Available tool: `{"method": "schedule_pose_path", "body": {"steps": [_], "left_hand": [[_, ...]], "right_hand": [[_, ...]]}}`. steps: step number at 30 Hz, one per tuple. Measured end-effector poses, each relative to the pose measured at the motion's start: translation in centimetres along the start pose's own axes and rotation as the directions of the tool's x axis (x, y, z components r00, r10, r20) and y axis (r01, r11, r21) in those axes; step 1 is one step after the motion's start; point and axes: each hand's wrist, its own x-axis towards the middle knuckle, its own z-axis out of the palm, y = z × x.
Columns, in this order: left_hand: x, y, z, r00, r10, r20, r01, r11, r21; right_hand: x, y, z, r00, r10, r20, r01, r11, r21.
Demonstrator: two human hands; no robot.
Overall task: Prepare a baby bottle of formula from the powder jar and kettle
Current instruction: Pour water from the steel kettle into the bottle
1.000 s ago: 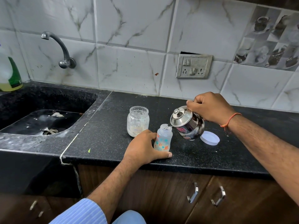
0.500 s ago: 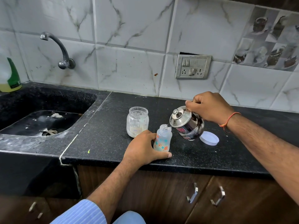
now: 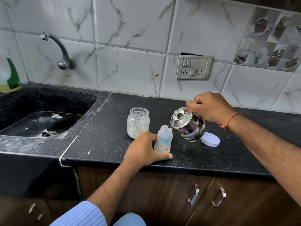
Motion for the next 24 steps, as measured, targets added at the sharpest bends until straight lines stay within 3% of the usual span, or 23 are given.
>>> {"method": "schedule_pose_path", "body": {"steps": [24], "left_hand": [[-0.1, 0.29, -0.19, 1.0, 0.0, 0.003, 0.0, 1.0, 0.018]], "right_hand": [[0.14, -0.19, -0.12, 1.0, -0.028, 0.003, 0.028, 0.999, -0.039]]}}
